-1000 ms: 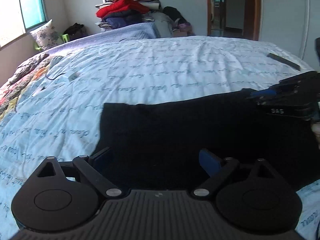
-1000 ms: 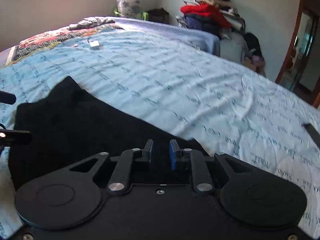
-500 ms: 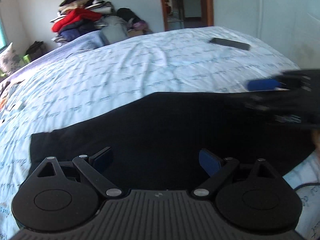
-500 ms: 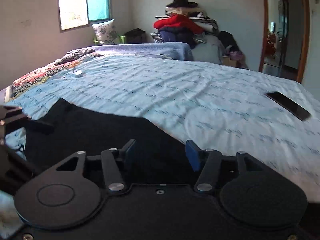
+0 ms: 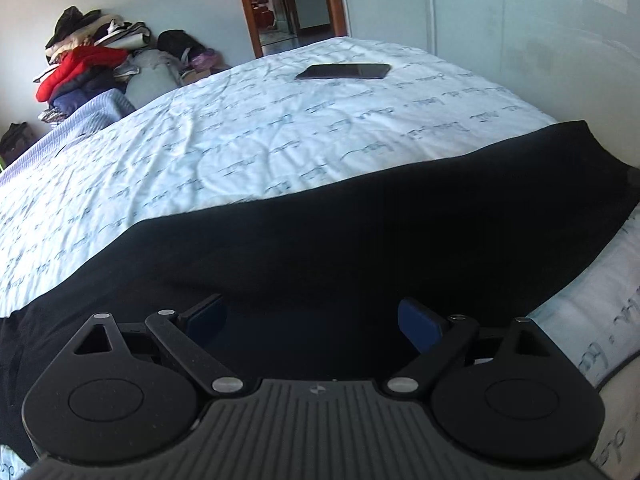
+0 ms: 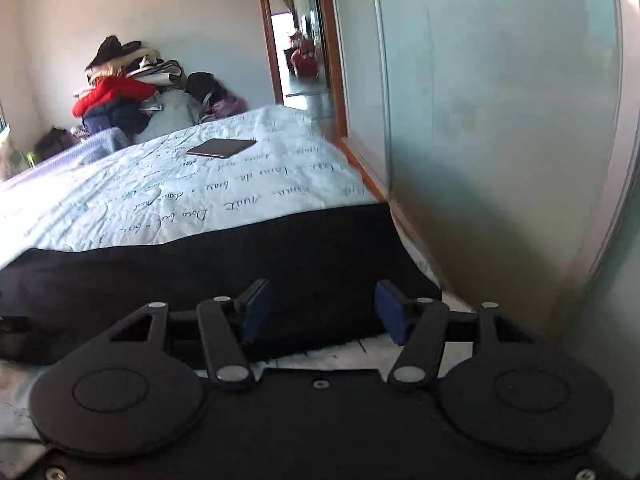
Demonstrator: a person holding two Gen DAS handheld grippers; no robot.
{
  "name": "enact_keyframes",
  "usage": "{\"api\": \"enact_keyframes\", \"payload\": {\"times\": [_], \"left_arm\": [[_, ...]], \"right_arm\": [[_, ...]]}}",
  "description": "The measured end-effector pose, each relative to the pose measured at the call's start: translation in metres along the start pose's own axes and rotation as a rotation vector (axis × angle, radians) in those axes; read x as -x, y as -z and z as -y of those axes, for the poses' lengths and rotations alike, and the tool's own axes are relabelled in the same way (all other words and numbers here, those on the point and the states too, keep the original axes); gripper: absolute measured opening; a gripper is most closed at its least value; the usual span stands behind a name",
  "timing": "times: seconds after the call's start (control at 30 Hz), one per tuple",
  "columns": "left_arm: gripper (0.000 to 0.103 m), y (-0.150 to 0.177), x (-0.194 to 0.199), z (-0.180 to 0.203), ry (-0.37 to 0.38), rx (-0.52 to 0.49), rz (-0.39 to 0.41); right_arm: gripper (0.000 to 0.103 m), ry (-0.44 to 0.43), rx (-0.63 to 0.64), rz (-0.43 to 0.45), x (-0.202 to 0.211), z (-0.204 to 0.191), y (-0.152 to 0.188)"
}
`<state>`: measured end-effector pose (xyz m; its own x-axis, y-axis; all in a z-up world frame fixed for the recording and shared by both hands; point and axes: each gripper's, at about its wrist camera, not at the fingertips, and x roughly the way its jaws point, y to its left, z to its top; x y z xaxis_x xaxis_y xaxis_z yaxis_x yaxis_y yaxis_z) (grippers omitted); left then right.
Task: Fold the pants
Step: 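Lift the held edge with right tool and fold it over the pants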
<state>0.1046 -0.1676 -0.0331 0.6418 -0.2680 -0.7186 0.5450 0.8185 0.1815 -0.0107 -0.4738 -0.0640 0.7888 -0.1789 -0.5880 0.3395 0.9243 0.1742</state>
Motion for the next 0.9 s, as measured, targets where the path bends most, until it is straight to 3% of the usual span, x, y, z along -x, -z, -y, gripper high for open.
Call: {"api": "enact_keyframes", "payload": {"times": [0.1,0.2,0.27,0.4,0.57,0.77,0.83,0.9], "left_arm": [[0.094,-0.004,0.002,0.015,0.012,-0.016,0.037],[0.095,-0.004,-0.002,0.028,0.007,-0.056,0.063],[0.095,-0.003,-0.01,0.036,0.004,-0.087,0.049],[0.094,0.006,-0.016,0.05,0.027,-0.124,0.027],[0.095,0.008,-0.01,0.055,0.022,-0.158,0.054],[0.094,-0.005,-0.008,0.048,0.046,-0.073,0.061],[0.095,-0.014,-0.005,0.05,-0.002,-0.038,0.096],[0.097,-0.022,-0.007,0.053,-0.06,-0.026,0.13]], "right_arm": [[0.064,0.127,0.093,-0.018,-0.007,-0.002,0.012],[0.069,0.16,-0.066,0.067,0.008,0.016,0.014],[0.07,0.123,-0.161,0.083,0.013,0.027,0.015],[0.073,-0.03,-0.358,0.071,0.006,0.048,0.019],[0.076,-0.075,-0.563,0.059,-0.013,0.063,0.021],[0.076,-0.102,-0.648,0.089,-0.029,0.069,0.018],[0.076,-0.113,-0.689,0.097,-0.028,0.073,0.019],[0.068,-0.108,-0.725,0.104,-0.029,0.076,0.02]]}}
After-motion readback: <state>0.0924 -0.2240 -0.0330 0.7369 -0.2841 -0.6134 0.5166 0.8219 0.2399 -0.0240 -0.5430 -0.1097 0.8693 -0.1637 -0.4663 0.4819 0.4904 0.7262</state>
